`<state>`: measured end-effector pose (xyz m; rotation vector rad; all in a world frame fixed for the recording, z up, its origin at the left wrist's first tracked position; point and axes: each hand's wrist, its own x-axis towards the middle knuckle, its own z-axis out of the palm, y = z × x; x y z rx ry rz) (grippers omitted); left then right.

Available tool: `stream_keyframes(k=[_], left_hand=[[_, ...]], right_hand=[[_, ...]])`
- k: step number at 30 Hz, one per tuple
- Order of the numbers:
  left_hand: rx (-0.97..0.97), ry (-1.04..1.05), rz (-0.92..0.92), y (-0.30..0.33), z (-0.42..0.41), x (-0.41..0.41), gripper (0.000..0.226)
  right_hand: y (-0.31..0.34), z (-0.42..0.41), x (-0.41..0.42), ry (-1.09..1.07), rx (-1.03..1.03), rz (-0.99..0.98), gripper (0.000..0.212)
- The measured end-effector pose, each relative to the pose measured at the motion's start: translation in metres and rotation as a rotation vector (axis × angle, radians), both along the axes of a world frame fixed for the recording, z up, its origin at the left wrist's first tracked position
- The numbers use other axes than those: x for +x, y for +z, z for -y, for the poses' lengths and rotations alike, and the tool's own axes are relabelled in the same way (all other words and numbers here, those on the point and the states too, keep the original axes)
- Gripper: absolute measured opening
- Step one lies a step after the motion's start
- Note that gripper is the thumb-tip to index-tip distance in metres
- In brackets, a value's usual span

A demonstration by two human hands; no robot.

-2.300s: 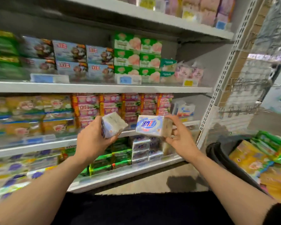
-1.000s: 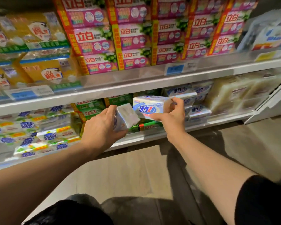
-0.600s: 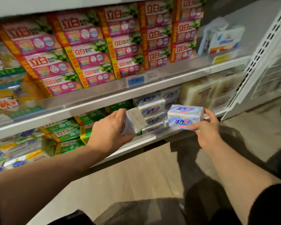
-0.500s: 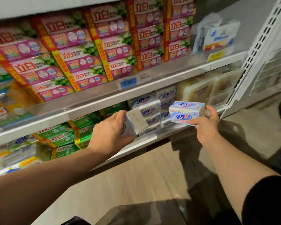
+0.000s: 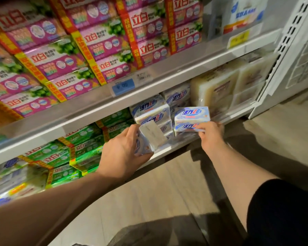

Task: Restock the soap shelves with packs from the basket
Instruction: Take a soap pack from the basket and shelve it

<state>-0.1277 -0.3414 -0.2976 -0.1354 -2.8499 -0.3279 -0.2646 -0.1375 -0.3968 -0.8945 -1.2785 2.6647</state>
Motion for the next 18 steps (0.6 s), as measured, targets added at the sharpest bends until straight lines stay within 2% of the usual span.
stream_keyframes(k=[3, 5, 9, 16, 18], left_hand=[[-0.012, -0.023, 0.006, -0.004, 0.002, -0.001, 0.068], [-0.009, -0.040, 0.016, -0.006, 0.004, 0.000, 0.069], [-0.008, -0.063, 0.022, -0.010, 0.007, 0.001, 0.067], [0.004, -0.036, 0.027, -0.015, 0.012, 0.000, 0.068], [0.004, -0.032, 0.026, -0.016, 0.012, 0.000, 0.068]], right_hand=[[0.003, 0.001, 0.004, 0.001, -0.071, -0.037, 0.033], [0.002, -0.002, 0.005, 0.074, -0.041, -0.046, 0.040], [0.001, -0.007, 0.009, 0.158, 0.014, -0.043, 0.037], [0.007, 0.002, 0.014, 0.145, -0.063, -0.045, 0.014], [0.011, 0.017, 0.012, 0.141, -0.004, -0.018, 0.028]])
